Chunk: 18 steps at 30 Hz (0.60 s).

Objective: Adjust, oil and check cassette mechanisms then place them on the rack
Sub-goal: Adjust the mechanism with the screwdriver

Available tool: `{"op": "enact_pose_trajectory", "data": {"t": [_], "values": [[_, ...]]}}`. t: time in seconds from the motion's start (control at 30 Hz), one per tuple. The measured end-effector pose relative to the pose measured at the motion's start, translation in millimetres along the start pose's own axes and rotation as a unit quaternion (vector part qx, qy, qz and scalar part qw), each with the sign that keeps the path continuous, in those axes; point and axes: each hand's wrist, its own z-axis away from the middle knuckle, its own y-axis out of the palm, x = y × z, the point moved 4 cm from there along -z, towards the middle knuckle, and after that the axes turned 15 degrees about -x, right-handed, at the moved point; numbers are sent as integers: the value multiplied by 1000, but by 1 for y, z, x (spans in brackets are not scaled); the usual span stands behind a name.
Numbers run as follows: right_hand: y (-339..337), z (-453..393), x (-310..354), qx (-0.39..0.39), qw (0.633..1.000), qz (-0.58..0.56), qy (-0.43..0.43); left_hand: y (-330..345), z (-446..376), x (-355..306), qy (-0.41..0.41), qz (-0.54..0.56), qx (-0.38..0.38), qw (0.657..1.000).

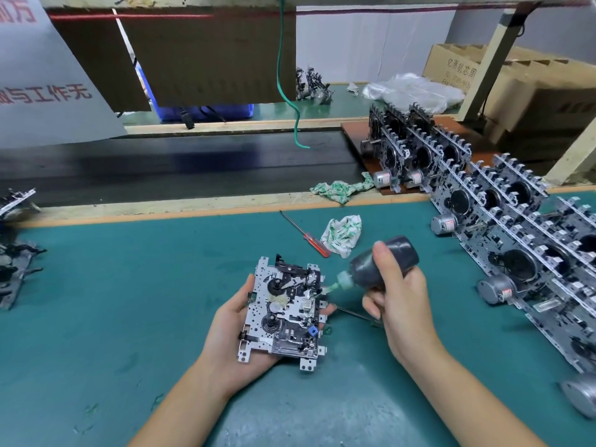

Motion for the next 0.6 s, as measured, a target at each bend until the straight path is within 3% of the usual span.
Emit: {"op": "enact_pose_trajectory", "data": {"t": [0.6], "values": [[-2, -1, 0, 5, 1000, 24, -19, -7, -3, 1, -5, 1, 11, 1000]]}}
